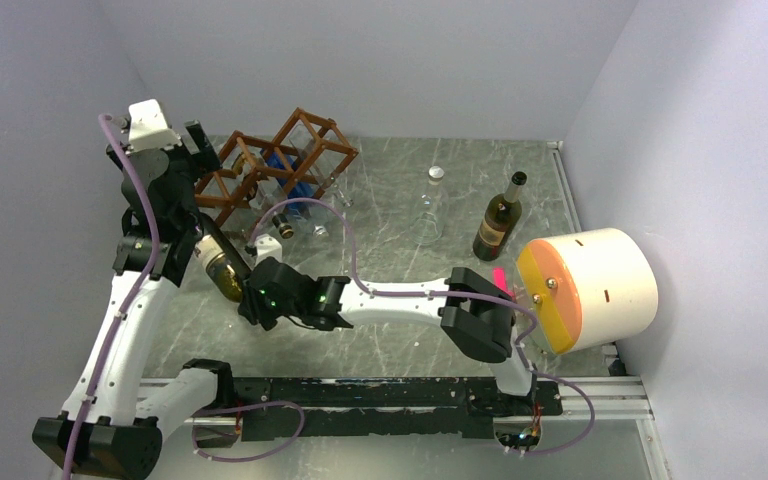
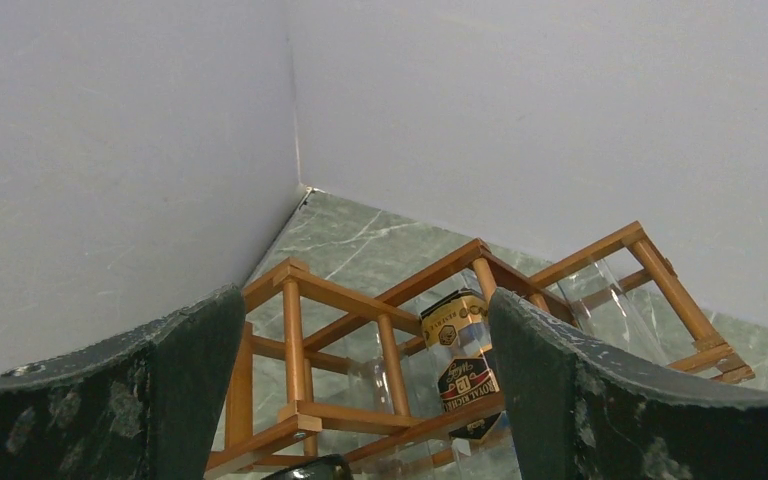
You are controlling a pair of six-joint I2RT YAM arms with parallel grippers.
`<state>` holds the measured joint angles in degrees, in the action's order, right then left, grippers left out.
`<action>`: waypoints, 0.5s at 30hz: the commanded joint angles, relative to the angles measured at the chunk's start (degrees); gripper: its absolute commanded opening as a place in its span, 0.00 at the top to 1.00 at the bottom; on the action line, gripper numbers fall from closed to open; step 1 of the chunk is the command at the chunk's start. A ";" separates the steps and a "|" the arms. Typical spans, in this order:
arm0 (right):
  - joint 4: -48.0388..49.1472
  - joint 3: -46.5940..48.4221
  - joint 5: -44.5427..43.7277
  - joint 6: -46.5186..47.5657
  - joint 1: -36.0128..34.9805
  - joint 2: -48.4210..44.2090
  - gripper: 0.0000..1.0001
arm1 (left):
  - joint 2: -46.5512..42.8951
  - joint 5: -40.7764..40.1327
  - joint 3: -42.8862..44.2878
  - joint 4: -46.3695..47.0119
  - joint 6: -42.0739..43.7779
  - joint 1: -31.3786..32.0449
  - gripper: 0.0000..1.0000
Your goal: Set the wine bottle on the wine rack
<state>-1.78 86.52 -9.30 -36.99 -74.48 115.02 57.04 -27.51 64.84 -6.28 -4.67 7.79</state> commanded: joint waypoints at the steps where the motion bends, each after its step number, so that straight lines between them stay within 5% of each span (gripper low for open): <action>1: 7.33 6.23 -2.04 1.37 0.10 0.34 1.00 | -2.45 -2.97 -2.75 4.79 -2.21 -1.06 0.05; 15: 1.53 13.46 -8.50 -1.21 1.45 5.44 1.00 | -7.38 -3.21 -10.90 11.83 -2.50 -1.73 0.05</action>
<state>-5.98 96.75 -12.38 -37.34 -73.97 121.80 48.80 -30.44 53.82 3.16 -6.46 7.01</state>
